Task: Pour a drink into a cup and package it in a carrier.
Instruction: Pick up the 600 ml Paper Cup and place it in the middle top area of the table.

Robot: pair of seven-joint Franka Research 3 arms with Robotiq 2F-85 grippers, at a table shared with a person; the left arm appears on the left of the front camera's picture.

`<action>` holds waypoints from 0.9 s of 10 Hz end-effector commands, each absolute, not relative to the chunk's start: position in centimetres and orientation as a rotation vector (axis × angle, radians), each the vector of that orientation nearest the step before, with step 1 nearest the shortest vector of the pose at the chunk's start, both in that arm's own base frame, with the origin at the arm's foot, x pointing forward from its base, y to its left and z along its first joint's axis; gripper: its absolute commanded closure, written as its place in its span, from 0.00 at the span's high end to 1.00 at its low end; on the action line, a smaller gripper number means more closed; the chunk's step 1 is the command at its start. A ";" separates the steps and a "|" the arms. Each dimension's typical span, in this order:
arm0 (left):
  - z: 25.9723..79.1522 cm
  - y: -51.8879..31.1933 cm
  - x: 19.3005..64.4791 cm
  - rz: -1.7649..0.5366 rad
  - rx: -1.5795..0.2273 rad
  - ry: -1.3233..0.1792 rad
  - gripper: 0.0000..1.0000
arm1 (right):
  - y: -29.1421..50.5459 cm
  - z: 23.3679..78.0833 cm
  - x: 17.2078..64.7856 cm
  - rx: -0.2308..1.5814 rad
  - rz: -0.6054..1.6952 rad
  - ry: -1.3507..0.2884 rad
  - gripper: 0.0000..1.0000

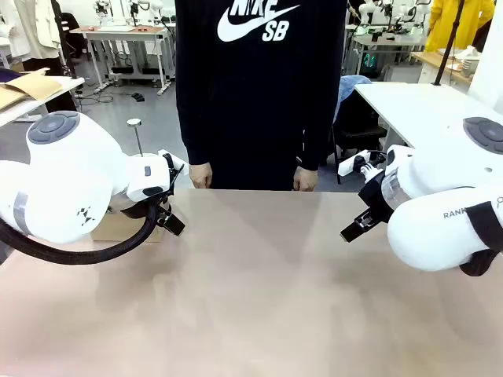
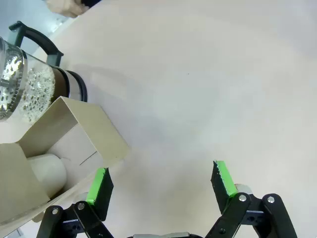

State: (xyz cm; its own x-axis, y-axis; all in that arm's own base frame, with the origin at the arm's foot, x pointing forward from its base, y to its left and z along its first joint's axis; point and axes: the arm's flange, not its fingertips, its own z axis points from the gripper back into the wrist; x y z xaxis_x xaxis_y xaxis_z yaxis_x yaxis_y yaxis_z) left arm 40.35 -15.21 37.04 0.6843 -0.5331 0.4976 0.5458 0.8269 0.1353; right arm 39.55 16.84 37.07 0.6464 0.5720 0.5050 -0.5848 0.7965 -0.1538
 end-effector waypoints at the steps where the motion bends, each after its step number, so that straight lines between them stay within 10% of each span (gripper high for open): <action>1: 37.0 -15.2 40.3 -0.605 -0.024 -0.550 1.00 | 16.8 37.1 39.5 0.024 0.658 -0.566 1.00; 9: 37.0 -15.2 40.3 -0.605 -0.024 -0.550 1.00 | 16.8 37.1 39.5 0.024 0.658 -0.566 1.00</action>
State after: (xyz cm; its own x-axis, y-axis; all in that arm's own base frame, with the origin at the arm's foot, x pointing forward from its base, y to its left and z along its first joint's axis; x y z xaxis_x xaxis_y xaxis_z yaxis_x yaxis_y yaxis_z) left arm 40.34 -15.25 37.04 0.6841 -0.5333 0.4976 0.5461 0.8267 0.1352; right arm 39.55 16.85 37.07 0.6461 0.5726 0.5047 -0.5851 0.7962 -0.1544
